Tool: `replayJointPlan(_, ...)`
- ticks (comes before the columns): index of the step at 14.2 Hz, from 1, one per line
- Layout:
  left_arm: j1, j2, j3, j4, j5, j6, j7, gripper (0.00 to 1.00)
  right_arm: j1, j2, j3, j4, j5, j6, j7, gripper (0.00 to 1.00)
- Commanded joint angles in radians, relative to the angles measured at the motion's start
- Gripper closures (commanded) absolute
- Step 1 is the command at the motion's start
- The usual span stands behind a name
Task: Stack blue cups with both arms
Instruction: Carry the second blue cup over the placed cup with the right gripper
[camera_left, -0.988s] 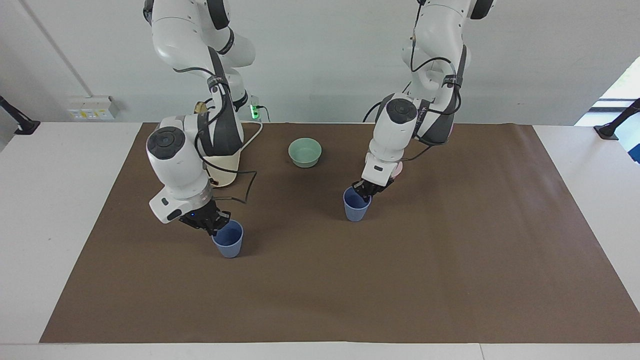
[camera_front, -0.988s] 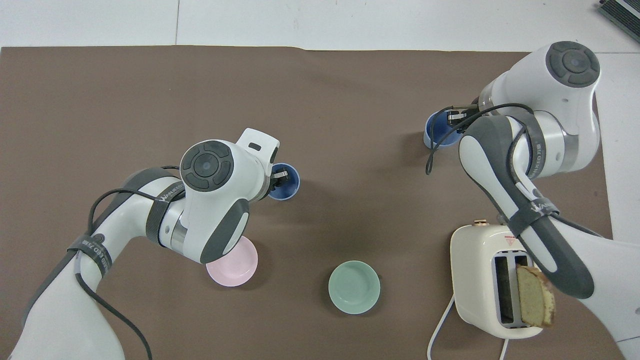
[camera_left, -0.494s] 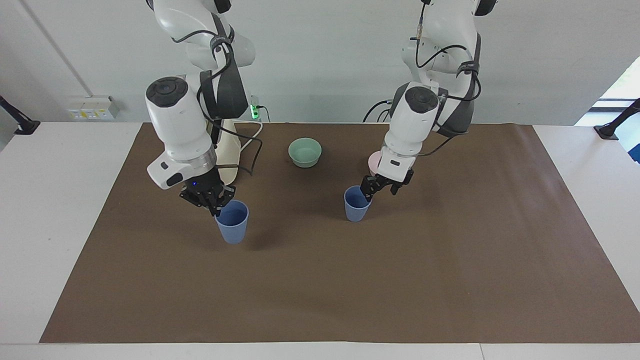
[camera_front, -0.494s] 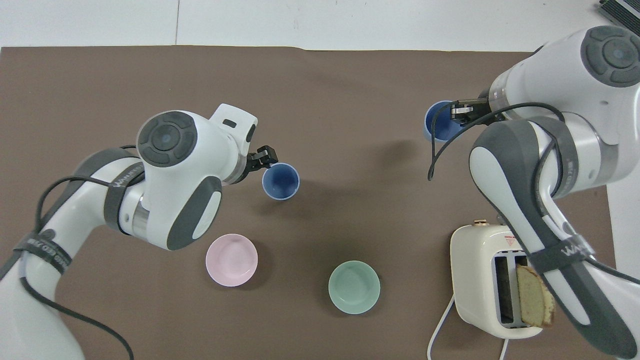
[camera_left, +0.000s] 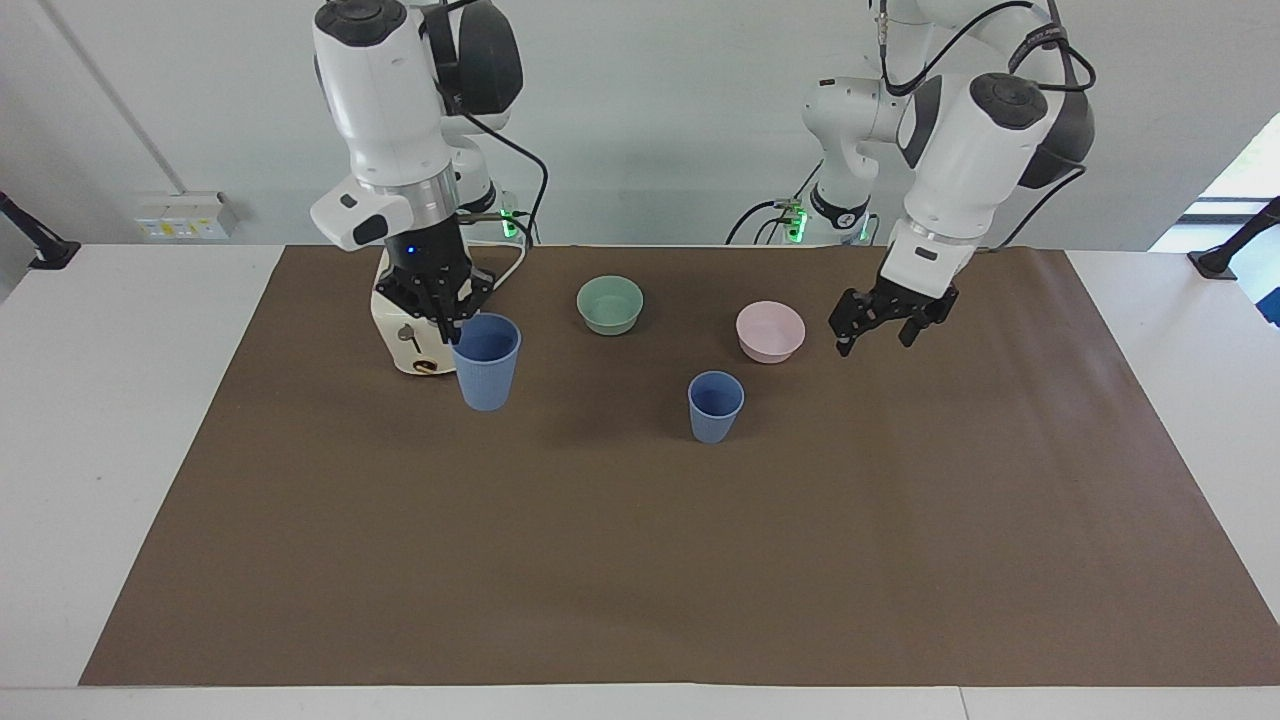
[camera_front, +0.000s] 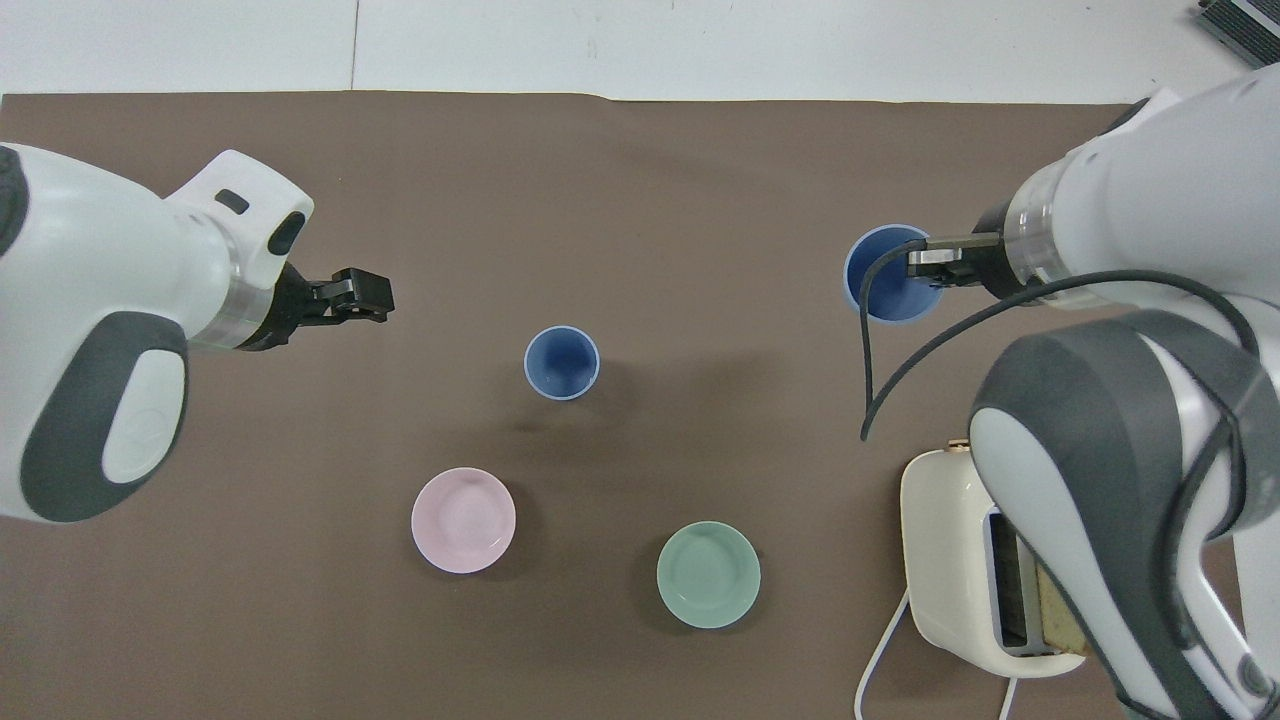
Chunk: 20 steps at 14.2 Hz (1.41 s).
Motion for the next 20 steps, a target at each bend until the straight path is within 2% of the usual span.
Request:
replayJointPlan(1,0.070,-0.053,-0.009,-0.007,0.010,-0.070,0.176,0.00,-0.009,-0.011,0.062,-0.020,0.022,-0.001,0.063,1.00)
replayJointPlan(3,0.106,-0.062,-0.008,0.039,0.010,-0.158,0.316,0.00,0.030,0.004,0.094,-0.012,0.035,0.014,0.129,1.00)
replayJointPlan(5,0.159,-0.065,-0.005,0.091,0.010,-0.227,0.390,0.00,0.125,0.030,0.093,0.000,0.016,0.024,0.236,1.00)
replayJointPlan(9,0.186,-0.042,-0.008,0.243,0.020,-0.375,0.422,0.00,0.282,0.102,0.093,0.031,-0.033,0.044,0.399,1.00)
replayJointPlan(10,0.183,-0.037,-0.009,0.246,0.017,-0.374,0.424,0.00,0.315,0.122,0.093,0.032,-0.051,0.060,0.431,1.00)
replayJointPlan(12,0.188,-0.054,-0.009,0.215,0.015,-0.374,0.418,0.00,0.323,0.145,0.093,0.032,-0.056,0.100,0.444,1.00)
replayJointPlan(16,0.180,-0.054,-0.011,0.217,0.015,-0.382,0.415,0.00,0.320,0.251,0.093,0.149,-0.048,0.114,0.464,1.00)
replayJointPlan(20,0.197,-0.054,-0.009,0.217,0.015,-0.385,0.415,0.00,0.319,0.311,0.095,0.175,-0.039,0.143,0.484,1.00)
